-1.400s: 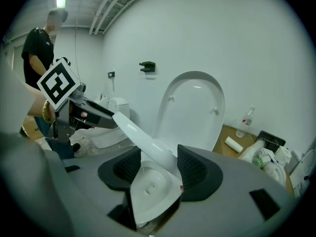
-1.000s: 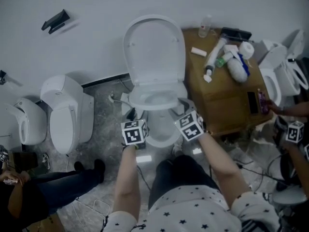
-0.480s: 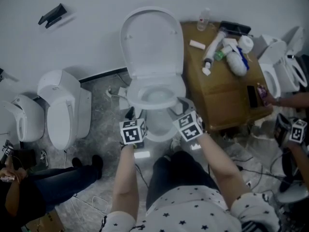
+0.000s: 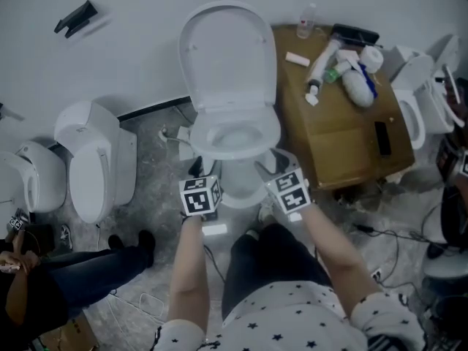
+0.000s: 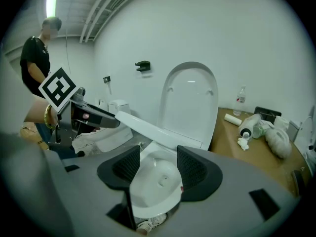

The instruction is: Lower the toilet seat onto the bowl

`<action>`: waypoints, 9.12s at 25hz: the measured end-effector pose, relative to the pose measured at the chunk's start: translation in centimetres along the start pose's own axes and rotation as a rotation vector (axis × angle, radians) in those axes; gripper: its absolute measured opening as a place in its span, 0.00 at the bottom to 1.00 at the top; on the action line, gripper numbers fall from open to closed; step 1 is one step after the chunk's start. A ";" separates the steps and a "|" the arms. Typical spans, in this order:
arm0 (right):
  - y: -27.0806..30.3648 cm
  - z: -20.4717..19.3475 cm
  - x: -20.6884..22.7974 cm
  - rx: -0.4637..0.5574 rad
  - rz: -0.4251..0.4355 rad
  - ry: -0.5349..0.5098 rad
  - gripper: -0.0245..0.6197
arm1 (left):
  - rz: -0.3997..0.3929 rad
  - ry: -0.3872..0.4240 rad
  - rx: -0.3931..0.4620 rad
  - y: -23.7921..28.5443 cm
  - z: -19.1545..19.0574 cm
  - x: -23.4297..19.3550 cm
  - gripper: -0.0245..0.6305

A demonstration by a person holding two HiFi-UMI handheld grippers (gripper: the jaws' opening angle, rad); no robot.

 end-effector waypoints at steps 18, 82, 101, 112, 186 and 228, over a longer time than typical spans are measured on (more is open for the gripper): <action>-0.2 -1.4 -1.3 0.015 -0.022 0.052 0.40 | -0.022 0.014 -0.016 -1.1 -2.5 0.7 0.39; -1.7 -14.2 -6.0 -0.078 -0.006 0.022 0.40 | -0.020 0.017 -0.145 -3.1 -17.1 0.8 0.39; -1.2 -18.1 -6.8 -0.146 0.013 0.008 0.42 | -0.026 0.002 -0.179 -2.5 -21.6 0.6 0.39; -0.7 -20.4 -7.0 -0.184 0.018 0.026 0.42 | -0.024 0.006 -0.220 -1.9 -24.1 0.5 0.39; 2.0 -29.2 -8.2 -0.348 -0.007 0.084 0.42 | -0.055 0.007 -0.421 0.7 -32.4 -0.7 0.39; -8.3 -4.9 -9.5 0.031 -0.038 0.052 0.05 | 0.036 -0.062 -0.025 -11.0 -9.1 5.9 0.04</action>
Point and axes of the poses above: the fingertips, and each gripper's own axes: y forward along the fingers, x to its right, z out of its top, the point moved 8 cm from there along -y, backward along the fingers, and after that the axes turned 15 degrees about x, right-handed, at the moved point
